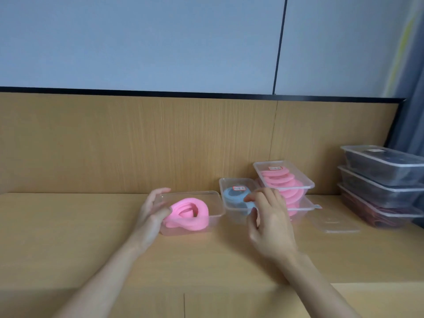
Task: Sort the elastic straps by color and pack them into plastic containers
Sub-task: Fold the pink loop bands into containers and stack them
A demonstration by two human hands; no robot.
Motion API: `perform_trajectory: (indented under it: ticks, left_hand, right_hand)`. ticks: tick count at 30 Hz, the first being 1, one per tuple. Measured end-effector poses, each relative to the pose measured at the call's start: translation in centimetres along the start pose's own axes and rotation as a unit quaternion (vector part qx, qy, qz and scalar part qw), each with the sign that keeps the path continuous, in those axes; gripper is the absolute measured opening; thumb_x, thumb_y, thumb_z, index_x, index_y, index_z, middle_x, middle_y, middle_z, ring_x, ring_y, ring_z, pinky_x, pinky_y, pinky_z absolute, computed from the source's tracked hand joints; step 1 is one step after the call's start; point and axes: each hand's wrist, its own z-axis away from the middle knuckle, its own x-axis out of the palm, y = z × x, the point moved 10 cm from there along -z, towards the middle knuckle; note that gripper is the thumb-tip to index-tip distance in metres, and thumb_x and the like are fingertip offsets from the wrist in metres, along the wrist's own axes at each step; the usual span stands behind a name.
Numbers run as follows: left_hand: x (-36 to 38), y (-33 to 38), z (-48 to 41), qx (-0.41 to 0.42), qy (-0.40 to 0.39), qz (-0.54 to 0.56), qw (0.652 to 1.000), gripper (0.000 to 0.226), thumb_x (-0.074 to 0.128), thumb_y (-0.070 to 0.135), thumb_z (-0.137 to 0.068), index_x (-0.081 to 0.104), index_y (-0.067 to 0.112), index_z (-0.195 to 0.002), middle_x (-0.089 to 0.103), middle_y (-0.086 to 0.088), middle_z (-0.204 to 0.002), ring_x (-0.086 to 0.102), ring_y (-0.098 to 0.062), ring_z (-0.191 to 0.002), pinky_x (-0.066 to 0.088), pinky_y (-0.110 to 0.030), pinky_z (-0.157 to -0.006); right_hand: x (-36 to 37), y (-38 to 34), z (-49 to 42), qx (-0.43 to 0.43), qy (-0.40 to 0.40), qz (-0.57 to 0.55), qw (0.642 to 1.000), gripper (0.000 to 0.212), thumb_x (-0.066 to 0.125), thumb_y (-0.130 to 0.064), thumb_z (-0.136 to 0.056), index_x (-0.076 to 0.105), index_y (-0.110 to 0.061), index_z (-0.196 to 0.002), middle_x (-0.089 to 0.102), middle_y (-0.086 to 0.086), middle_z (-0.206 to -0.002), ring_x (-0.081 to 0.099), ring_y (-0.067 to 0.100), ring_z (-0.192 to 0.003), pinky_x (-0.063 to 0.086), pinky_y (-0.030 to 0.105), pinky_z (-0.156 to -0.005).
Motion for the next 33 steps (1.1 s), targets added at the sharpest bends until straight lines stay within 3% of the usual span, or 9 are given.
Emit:
perform_trajectory:
  ticks: [4, 8, 11, 13, 17, 24, 28, 33]
  left_hand:
    - [0.0, -0.2, -0.4, 0.011, 0.000, -0.029, 1.000, 0.039, 0.054, -0.011, -0.091, 0.065, 0.014, -0.119, 0.063, -0.005, -0.122, 0.057, -0.021, -0.121, 0.044, -0.014, -0.075]
    - [0.0, -0.5, -0.6, 0.011, -0.002, -0.041, 0.999, 0.039, 0.052, -0.014, -0.091, 0.064, 0.010, -0.120, 0.063, -0.007, -0.125, 0.057, -0.018, -0.121, 0.043, -0.012, -0.078]
    - [0.1, -0.6, -0.7, 0.018, -0.005, -0.053, 0.998, 0.039, 0.051, -0.014, -0.092, 0.065, 0.009, -0.120, 0.062, -0.008, -0.126, 0.056, -0.016, -0.120, 0.041, -0.011, -0.081]
    - [0.1, -0.6, -0.7, 0.019, -0.005, -0.053, 0.998, 0.040, 0.050, -0.016, -0.092, 0.063, 0.006, -0.122, 0.061, -0.009, -0.127, 0.055, -0.017, -0.119, 0.040, -0.008, -0.081]
    - [0.1, -0.7, -0.8, 0.017, -0.003, -0.059, 0.998, 0.039, 0.050, -0.016, -0.092, 0.061, 0.002, -0.125, 0.061, -0.010, -0.125, 0.056, -0.018, -0.118, 0.042, -0.005, -0.077]
    - [-0.2, -0.8, -0.7, 0.007, 0.010, -0.056, 0.998, 0.038, 0.050, -0.016, -0.092, 0.060, -0.001, -0.124, 0.060, -0.011, -0.122, 0.056, -0.019, -0.113, 0.043, -0.004, -0.072]
    - [-0.3, -1.0, -0.6, -0.003, 0.013, -0.045, 0.999, 0.037, 0.050, -0.015, -0.092, 0.060, 0.001, -0.125, 0.060, -0.012, -0.126, 0.055, -0.020, -0.116, 0.044, -0.014, -0.078]
    - [-0.6, -1.2, -0.8, -0.011, 0.019, -0.040, 0.999, 0.038, 0.050, -0.015, -0.092, 0.059, 0.001, -0.125, 0.060, -0.015, -0.130, 0.056, -0.020, -0.116, 0.043, -0.015, -0.079]
  right_hand:
    - [-2.9, 3.8, -0.5, 0.013, 0.069, 0.013, 0.997, 0.020, 0.050, -0.004, -0.074, 0.062, -0.009, -0.089, 0.057, 0.005, -0.091, 0.050, 0.030, -0.084, 0.037, 0.039, -0.073]
    - [-5.8, 7.8, -0.2, 0.034, 0.120, 0.046, 0.991, 0.018, 0.046, -0.009, -0.073, 0.058, -0.008, -0.086, 0.053, 0.008, -0.089, 0.047, 0.030, -0.083, 0.038, 0.042, -0.073]
    - [-7.4, 12.1, 0.4, 0.119, 0.130, 0.079, 0.981, 0.022, 0.046, -0.007, -0.068, 0.058, -0.005, -0.087, 0.053, 0.014, -0.092, 0.048, 0.034, -0.086, 0.039, 0.046, -0.074]
    - [-7.3, 15.3, 1.3, 0.215, 0.096, 0.119, 0.965, 0.027, 0.050, -0.006, -0.071, 0.059, -0.003, -0.096, 0.053, 0.019, -0.101, 0.049, 0.039, -0.096, 0.041, 0.050, -0.083]
    - [-4.9, 20.3, 3.9, 0.385, -0.056, 0.203, 0.898, 0.040, 0.063, -0.015, -0.082, 0.058, -0.002, -0.120, 0.048, 0.023, -0.124, 0.043, 0.044, -0.119, 0.033, 0.052, -0.104]
    - [-3.0, 23.0, 7.0, 0.485, -0.207, 0.235, 0.817, 0.072, 0.043, -0.058, -0.093, 0.043, -0.008, -0.144, 0.040, 0.022, -0.149, 0.033, 0.043, -0.140, 0.023, 0.051, -0.116]
    - [-3.4, 22.8, 6.8, 0.476, -0.210, 0.263, 0.813, 0.086, 0.046, -0.071, -0.087, 0.042, -0.008, -0.145, 0.042, 0.020, -0.149, 0.038, 0.041, -0.139, 0.028, 0.048, -0.113]
    - [-4.8, 22.2, 6.3, 0.486, -0.122, 0.225, 0.836, 0.097, 0.047, -0.082, -0.080, 0.049, -0.004, -0.138, 0.049, 0.020, -0.138, 0.046, 0.044, -0.130, 0.032, 0.053, -0.108]
